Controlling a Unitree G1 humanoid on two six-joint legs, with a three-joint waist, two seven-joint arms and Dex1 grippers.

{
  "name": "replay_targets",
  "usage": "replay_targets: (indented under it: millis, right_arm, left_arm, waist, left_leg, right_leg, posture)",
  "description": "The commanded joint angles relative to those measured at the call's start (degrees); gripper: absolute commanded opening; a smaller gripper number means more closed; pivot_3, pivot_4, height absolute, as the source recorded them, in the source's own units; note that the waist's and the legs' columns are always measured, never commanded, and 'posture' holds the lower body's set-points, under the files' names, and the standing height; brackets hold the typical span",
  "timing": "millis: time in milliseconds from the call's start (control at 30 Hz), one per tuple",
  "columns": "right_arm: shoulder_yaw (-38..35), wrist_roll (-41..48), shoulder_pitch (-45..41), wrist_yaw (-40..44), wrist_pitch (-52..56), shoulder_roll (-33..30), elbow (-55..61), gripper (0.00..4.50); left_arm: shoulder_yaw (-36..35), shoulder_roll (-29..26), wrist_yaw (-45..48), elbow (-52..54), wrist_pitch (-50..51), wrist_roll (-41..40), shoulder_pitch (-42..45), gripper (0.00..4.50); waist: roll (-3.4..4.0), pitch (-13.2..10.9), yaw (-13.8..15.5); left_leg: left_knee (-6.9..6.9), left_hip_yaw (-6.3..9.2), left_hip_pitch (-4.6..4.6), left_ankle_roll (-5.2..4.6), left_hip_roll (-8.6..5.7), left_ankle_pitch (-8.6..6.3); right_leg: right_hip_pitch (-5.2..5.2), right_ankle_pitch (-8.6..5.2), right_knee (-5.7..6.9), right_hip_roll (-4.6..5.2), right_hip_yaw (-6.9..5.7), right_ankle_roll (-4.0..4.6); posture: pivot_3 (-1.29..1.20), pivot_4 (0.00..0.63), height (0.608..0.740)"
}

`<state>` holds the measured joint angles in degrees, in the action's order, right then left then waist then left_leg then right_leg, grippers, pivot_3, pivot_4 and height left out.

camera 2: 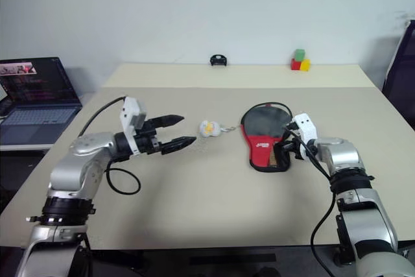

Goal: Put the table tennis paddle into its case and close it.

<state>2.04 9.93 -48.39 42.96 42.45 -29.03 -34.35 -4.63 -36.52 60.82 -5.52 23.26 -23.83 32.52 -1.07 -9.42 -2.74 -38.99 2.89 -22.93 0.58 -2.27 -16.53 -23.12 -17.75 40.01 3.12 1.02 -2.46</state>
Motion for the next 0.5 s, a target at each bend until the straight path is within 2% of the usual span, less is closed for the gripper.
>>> replay_targets:
  millis: [33,233,500]
  right_arm:
    - [-0.76,2.62,2.51,0.94,6.00,0.71,5.72,0.01]
    - [-0.23,7.32,8.31,1.47,15.58,1.80,21.76,0.01]
    - [-0.20,11.69,13.40,-1.41,24.15,4.48,36.30,0.01]
  left_arm:
    - [-1.10,-4.58,4.49,3.44,0.57,-1.51,-3.21,4.50]
    - [-0.84,-9.57,10.44,7.34,5.66,-5.56,-8.15,4.50]
    - [-0.48,-11.73,14.10,13.94,7.17,-8.04,-13.54,4.50]
  waist:
    - [0.00,0.00,-0.17]
    - [0.00,0.00,-0.17]
    - [0.01,0.00,-0.43]
  left_leg:
    - [0.03,0.00,0.00,0.00,0.00,0.00]
    - [0.09,0.05,-0.05,0.00,0.03,-0.02]
    - [0.09,0.04,-0.01,-0.20,0.03,-0.13]
  right_leg:
    - [-0.01,0.00,-0.01,0.00,0.00,0.00]
    - [-0.04,0.00,-0.07,0.01,-0.03,0.01]
    - [-0.05,0.00,-0.02,-0.01,-0.01,0.01]
  posture:
    - [0.00,0.150,0.740]
    - [0.00,0.150,0.740]
    - [0.00,0.150,0.740]
